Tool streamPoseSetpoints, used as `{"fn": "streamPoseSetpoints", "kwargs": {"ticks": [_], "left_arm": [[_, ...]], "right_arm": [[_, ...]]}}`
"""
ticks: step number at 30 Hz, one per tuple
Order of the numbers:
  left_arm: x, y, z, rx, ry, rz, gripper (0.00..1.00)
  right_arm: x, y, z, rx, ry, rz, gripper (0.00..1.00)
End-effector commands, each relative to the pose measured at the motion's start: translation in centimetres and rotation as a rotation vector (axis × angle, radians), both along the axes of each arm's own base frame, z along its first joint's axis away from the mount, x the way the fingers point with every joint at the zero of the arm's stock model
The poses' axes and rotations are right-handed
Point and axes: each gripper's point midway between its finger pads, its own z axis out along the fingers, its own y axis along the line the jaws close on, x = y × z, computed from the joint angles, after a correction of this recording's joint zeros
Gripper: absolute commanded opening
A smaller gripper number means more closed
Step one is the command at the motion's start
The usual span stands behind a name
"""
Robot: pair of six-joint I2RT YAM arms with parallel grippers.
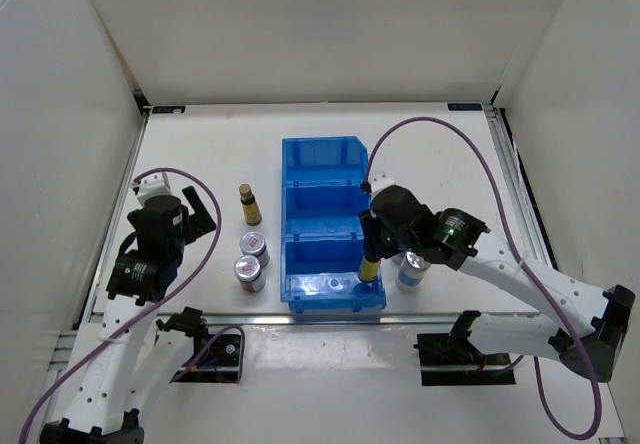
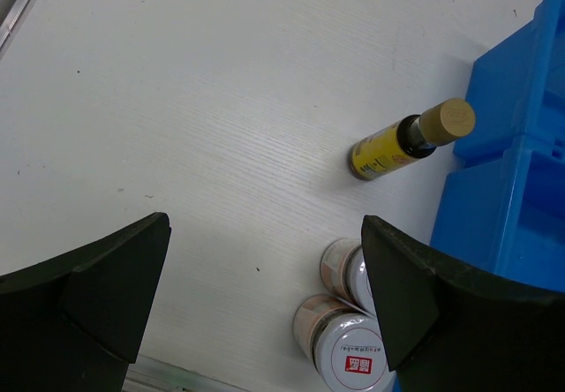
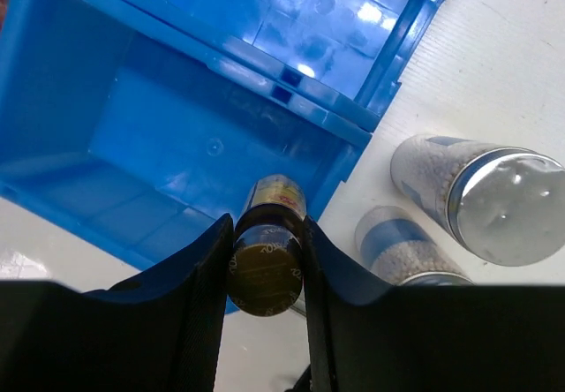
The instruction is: Organize the condiment bottles
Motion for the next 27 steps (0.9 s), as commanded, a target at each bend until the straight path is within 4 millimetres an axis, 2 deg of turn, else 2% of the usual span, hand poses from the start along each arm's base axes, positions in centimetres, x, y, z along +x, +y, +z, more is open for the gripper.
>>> {"fn": "streamPoseSetpoints", "kwargs": {"ticks": [1, 6, 10, 16, 17, 18, 20, 21, 23, 24, 27], "left_arm": [[0.1, -0.3, 0.1, -0.005, -0.007, -0.014, 1.00], [0.1, -0.3, 0.1, -0.005, -0.007, -0.014, 1.00], [0.1, -0.3, 0.1, -0.005, -0.007, -0.014, 1.00], [0.1, -0.5, -0.1, -0.007, 0.003, -0.021, 1.00], [0.3, -0.5, -0.3, -0.005, 0.014, -0.021, 1.00], [0.2, -0.6, -0.4, -0.003, 0.017, -0.037, 1.00], [0.4, -0.8, -0.7, -0.005, 0.031, -0.045, 1.00], [0.4, -1.0, -0.9, -0.008, 0.041, -0.052, 1.00], [0.4, -1.2, -0.9, -0.015, 0.042, -0.063, 1.00], [0.5, -1.6, -0.6, -0.026, 0.035, -0.078, 1.00], [0.7, -2.2, -0.7, -0.036, 0.039, -0.113, 1.00]], "right_arm": [[1.4, 1.7, 2.3, 0.124, -0.091, -0.042, 0.00], [1.2, 2.2, 0.1, 0.099, -0.058, -0.047, 0.00], [0.9, 2.2, -2.3, 0.044, -0.027, -0.057, 0.00], [0.9, 2.6, -4.0, -0.051, -0.030, -0.071, 0.02], [0.6, 2.5, -4.1, -0.064, -0.034, -0.063, 0.06], [0.2, 2.6, -4.7, -0.083, -0.019, -0.060, 0.23], [0.4, 2.7, -3.9, -0.078, -0.040, -0.074, 0.45], [0.2, 2.5, -4.0, -0.094, -0.042, -0.070, 0.70], [0.4, 2.1, -3.3, -0.092, -0.058, -0.095, 0.88], [0.7, 1.8, -2.0, -0.090, -0.094, -0.109, 0.99], [1.2, -0.1, 0.7, -0.071, -0.166, -0.171, 1.00]]}}
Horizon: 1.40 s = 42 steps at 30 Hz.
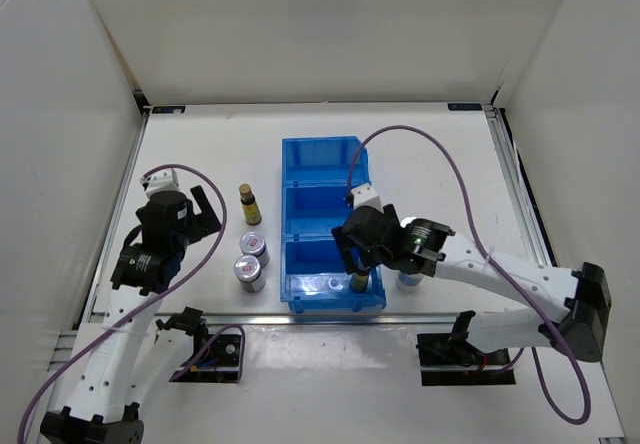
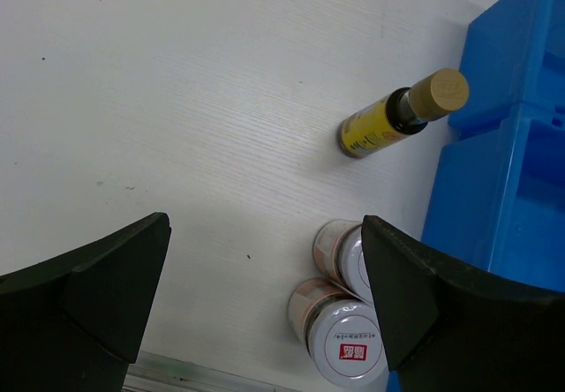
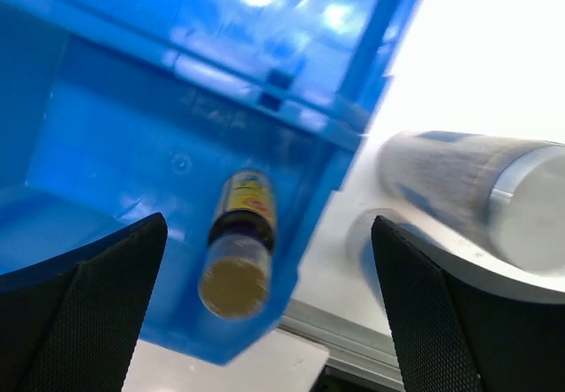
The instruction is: Organize the condiment bottles
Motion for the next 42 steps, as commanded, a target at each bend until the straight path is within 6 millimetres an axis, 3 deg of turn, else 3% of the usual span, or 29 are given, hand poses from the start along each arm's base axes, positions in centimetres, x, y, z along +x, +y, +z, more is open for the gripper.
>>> {"fn": "streamPoseSetpoints", "kwargs": {"ticks": [1, 5, 8, 9, 11, 14, 15, 16, 19, 25, 31, 42], "left_arm": [[0.4, -1.3, 0.7, -0.023, -0.023, -0.072, 1.00], [1.1, -3.4, 0.7, -0.058, -0.024, -0.192, 1.00], [2.0, -5.7, 1.5, -0.105, -0.007, -0.301, 0.94], [2.7, -6.4, 0.8, -0.118, 0.041, -0.323, 0.94], [3.8, -7.7, 2.0, -0.143, 0.047, -0.381, 0.94], [6.1, -8.3, 2.2, -0.140, 0.084, -0.391, 0.94], [6.7, -8.3, 2.3, -0.143, 0.090, -0.371, 0.94], [7.8, -8.4, 2.4, -0.144, 0.101, -0.358, 0.94], [9.1, -8.7, 1.7, -0.177, 0.148, -0.291, 0.96], [11.1, -10.0, 2.2, -0.183, 0.151, -0.270, 0.98], [13.1, -10.8, 0.5, -0.153, 0.205, -0.272, 0.98], [13.9, -10.2, -2.3, -0.108, 0.274, -0.240, 0.83]], "right_arm": [[1.5, -2.0, 6.0, 0.075, -0.159, -0.106, 1.00], [1.7, -6.9, 11.4, 0.121, -0.309, -0.195, 1.00], [1.6, -11.2, 12.6, 0.050, -0.378, -0.278, 1.00], [1.4, -12.6, 12.5, 0.029, -0.391, -0.309, 1.00], [1.0, -15.0, 11.5, -0.059, -0.400, -0.361, 1.00], [0.0, -18.1, 9.6, -0.205, -0.377, -0.425, 1.00], [-0.2, -18.6, 9.4, -0.168, -0.380, -0.513, 1.00], [-0.1, -18.8, 9.8, -0.171, -0.393, -0.518, 1.00], [0.0, -19.0, 9.7, -0.167, -0.402, -0.522, 1.00], [0.0, -18.9, 9.4, -0.185, -0.399, -0.518, 1.00], [0.5, -17.9, 8.8, -0.251, -0.390, -0.492, 1.00], [0.7, -17.3, 8.1, -0.294, -0.373, -0.479, 1.00]]}}
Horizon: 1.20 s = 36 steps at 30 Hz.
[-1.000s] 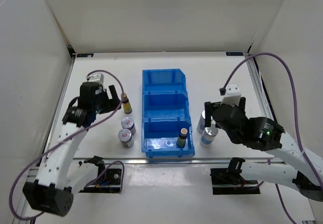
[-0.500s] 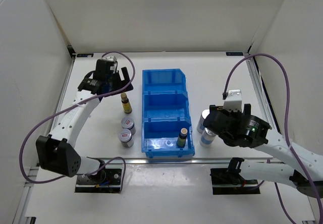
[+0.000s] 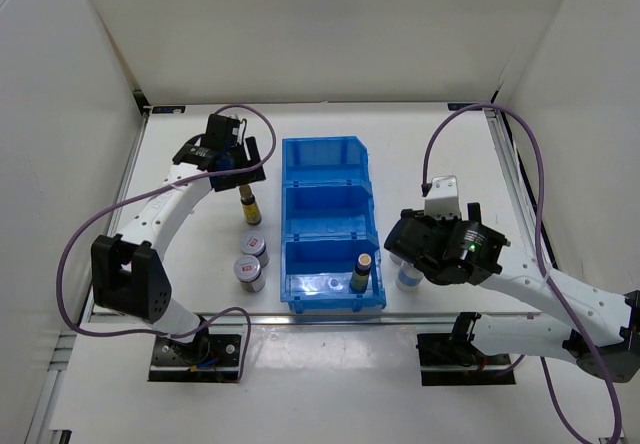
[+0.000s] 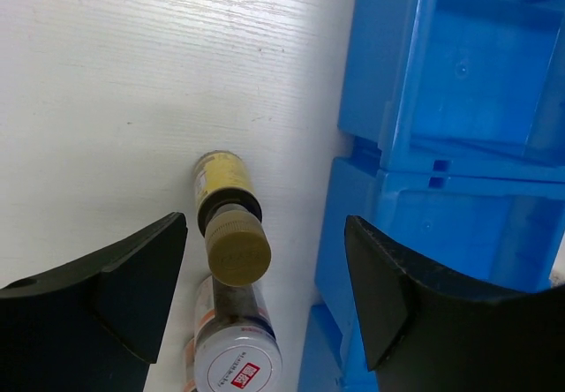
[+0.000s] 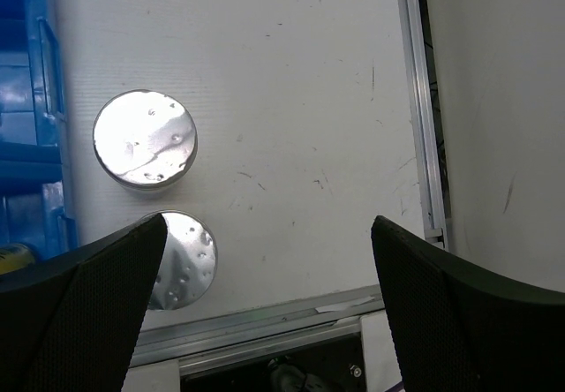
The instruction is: Organize the condiment bottles
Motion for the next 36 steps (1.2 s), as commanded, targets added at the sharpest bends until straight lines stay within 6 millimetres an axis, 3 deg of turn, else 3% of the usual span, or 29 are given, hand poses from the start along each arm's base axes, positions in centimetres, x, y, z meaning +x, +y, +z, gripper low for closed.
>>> {"fn": "streamPoseSetpoints", "kwargs": {"ticks": [1, 4, 18, 22, 27, 28, 29, 30, 33, 34, 36], "left_arm": [[0.7, 0.3, 1.2, 0.018, -0.038, 0.012, 0.81], [0.7, 0.3, 1.2, 0.018, -0.038, 0.012, 0.73], [-0.7, 0.7, -1.4, 0.043, 0.026, 0.004, 0.71], [-1.1, 0.8, -2.0, 0.048, 0.044, 0.004, 0.64], [-1.1, 1.0, -2.0, 0.055, 0.042, 0.009, 0.49], [-0.7, 1.1, -1.5, 0.058, 0.027, 0.015, 0.41], [-0.8, 1.1, -1.1, 0.055, 0.015, 0.016, 0.19], [-0.6, 1.0, -0.3, 0.049, -0.006, 0.016, 0.11], [-0.8, 1.0, 3.1, 0.014, -0.071, 0.034, 0.11], [-0.7, 1.3, 5.7, 0.006, -0.134, 0.045, 0.11], [-0.8, 1.7, 8.3, 0.004, -0.188, 0.060, 0.11]], "right_arm": [[-0.2, -1.2, 0.3, -0.055, -0.012, -0.012, 1.00], [-0.2, -1.2, 0.3, -0.055, -0.012, -0.012, 1.00], [-0.1, -1.2, 0.2, -0.071, -0.006, -0.007, 1.00], [-0.1, -1.2, 0.2, -0.071, -0.006, -0.007, 1.00], [-0.1, -1.0, 0.2, -0.062, -0.009, -0.007, 1.00], [-0.1, -1.0, 0.2, -0.062, -0.009, -0.007, 1.00], [-0.1, -1.0, 0.2, -0.062, -0.009, -0.007, 1.00], [-0.1, -1.0, 0.2, -0.062, -0.009, -0.007, 1.00], [-0.1, -1.0, 0.2, -0.062, -0.009, -0.007, 1.00], [-0.1, -1.0, 0.2, -0.062, -0.009, -0.007, 1.00], [-0.1, -1.1, 0.3, -0.054, -0.013, -0.007, 1.00]]}}
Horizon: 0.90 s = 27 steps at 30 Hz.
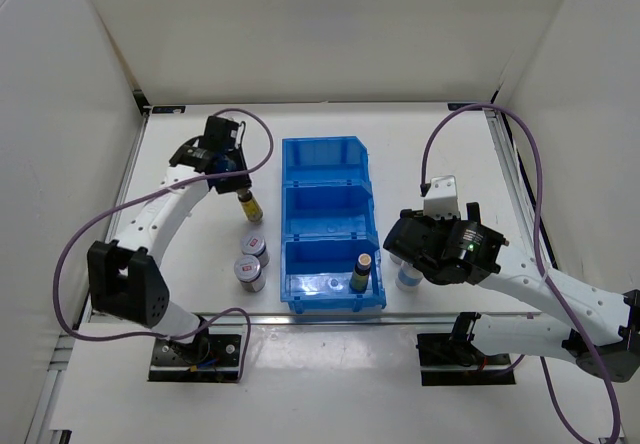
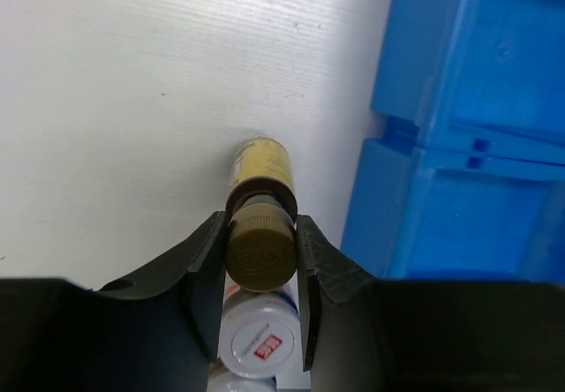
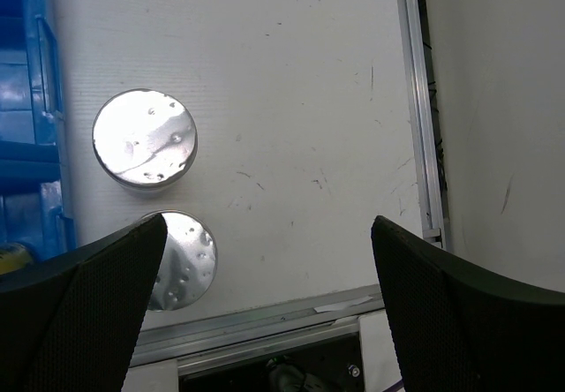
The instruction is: Organize the condiment bottles
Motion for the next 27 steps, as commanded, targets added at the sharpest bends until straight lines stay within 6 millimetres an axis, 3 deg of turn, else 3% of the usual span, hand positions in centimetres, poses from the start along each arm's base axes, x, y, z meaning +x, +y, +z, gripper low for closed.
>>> {"fn": "streamPoseSetpoints", "kwargs": {"ticks": [1, 2, 5, 8, 11, 15, 19, 22, 24, 27], "left_arm": [[0.1, 0.4, 10.4, -0.047, -0.257, 0.032, 0.11], [0.1, 0.4, 12.9, -0.063, -0.306, 0.033, 0.11], [-0.8, 0.0, 17.2, -0.068, -0.392, -0.001, 0.11], [-2.0, -1.4, 19.8, -0.081, -0.437, -0.061, 0.11], [-3.5, -3.7, 21.0, -0.119, -0.462, -0.141, 0.11], [-6.2, -7.5, 20.3, -0.145, -0.440, -0.334, 0.11], [-10.5, -10.7, 19.1, -0.216, -0.397, -0.494, 0.11], [-13.0, -11.4, 18.1, -0.254, -0.367, -0.548, 0.11], [-13.9, -11.9, 16.2, -0.253, -0.316, -0.570, 0.11], [-15.3, -12.9, 14.9, -0.264, -0.276, -0.604, 0.11]], "right_arm": [[-0.1, -1.1, 0.4, -0.045, -0.017, -0.009, 1.00], [-0.1, -1.1, 0.4, -0.045, -0.017, -0.009, 1.00], [-0.1, -1.1, 0.4, -0.045, -0.017, -0.009, 1.00], [-0.1, -1.1, 0.4, -0.045, -0.017, -0.009, 1.00], [-0.1, -1.1, 0.4, -0.045, -0.017, -0.009, 1.00], [-0.1, -1.1, 0.4, -0.045, -0.017, -0.009, 1.00], [-0.1, -1.1, 0.4, -0.045, -0.017, -0.009, 1.00], [-0.1, -1.2, 0.4, -0.053, -0.015, -0.004, 1.00], [0.0, -0.9, 0.1, -0.076, -0.004, -0.004, 1.00], [0.1, -0.7, -0.2, -0.097, 0.006, -0.004, 1.00]]}}
